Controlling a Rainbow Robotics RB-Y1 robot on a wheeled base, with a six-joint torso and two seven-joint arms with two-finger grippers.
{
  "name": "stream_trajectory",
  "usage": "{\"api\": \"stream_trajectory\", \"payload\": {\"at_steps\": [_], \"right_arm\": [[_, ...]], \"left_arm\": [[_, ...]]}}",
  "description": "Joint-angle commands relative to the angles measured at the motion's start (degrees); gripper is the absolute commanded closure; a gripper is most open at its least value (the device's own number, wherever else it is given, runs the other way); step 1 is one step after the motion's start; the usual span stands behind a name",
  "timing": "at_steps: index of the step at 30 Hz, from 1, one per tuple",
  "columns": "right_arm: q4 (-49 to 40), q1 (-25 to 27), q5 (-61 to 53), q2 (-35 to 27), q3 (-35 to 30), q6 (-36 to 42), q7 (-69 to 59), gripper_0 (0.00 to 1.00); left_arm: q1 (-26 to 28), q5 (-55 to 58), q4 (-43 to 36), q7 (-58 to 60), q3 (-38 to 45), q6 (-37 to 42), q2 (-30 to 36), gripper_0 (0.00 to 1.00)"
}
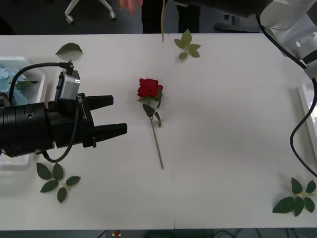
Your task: Place the red flowers into the right box and the blue flowers into the left box. If a person shows an open palm, hand one flower to the person first, then continue sorting.
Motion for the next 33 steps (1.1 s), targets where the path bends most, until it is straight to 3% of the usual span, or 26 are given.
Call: {"api": "stream_trajectory", "payload": {"at_steps": [1,13,24,25,26,28,33], "right_arm": [[2.2,-4.5,-2.1,1.1,-0.9,-0.7,0.4,1.00],[3.6,-8.9,-3.5,2.3,-1.0,-2.3,0.4,1.00],[3.6,-9.0,-3.9,2.6,-1.1,-2.3,0.4,1.00],[3.6,-9.0,-4.0,2.6,-1.0,-2.3,0.4,0.92],[3.6,-9.0,-4.0,2.6,-1.1,-2.4,0.4,0.70],[3.6,-9.0,-4.0,2.6,-1.0,-2.3,0.4,0.47],[3.6,-9.0,-4.1,2.6,-1.1,-1.7,0.4,0.31]], "left_arm": [[0.3,-0.4,-1.5,0.9,0.6,-0.1,-0.7,0.00],[0.2,-0.4,-1.5,1.0,0.6,-0.1,-0.6,0.00],[0.2,-0.4,-1.6,1.0,0.6,-0.1,-0.7,0.00],[0.2,-0.4,-1.5,1.0,0.6,-0.1,-0.7,0.00],[0.3,-0.4,-1.5,1.0,0.6,-0.1,-0.7,0.00],[0.3,-0.4,-1.5,1.0,0.6,0.1,-0.7,0.00],[0.3,-0.4,-1.5,1.1,0.6,0.1,-0.7,0.00]]}}
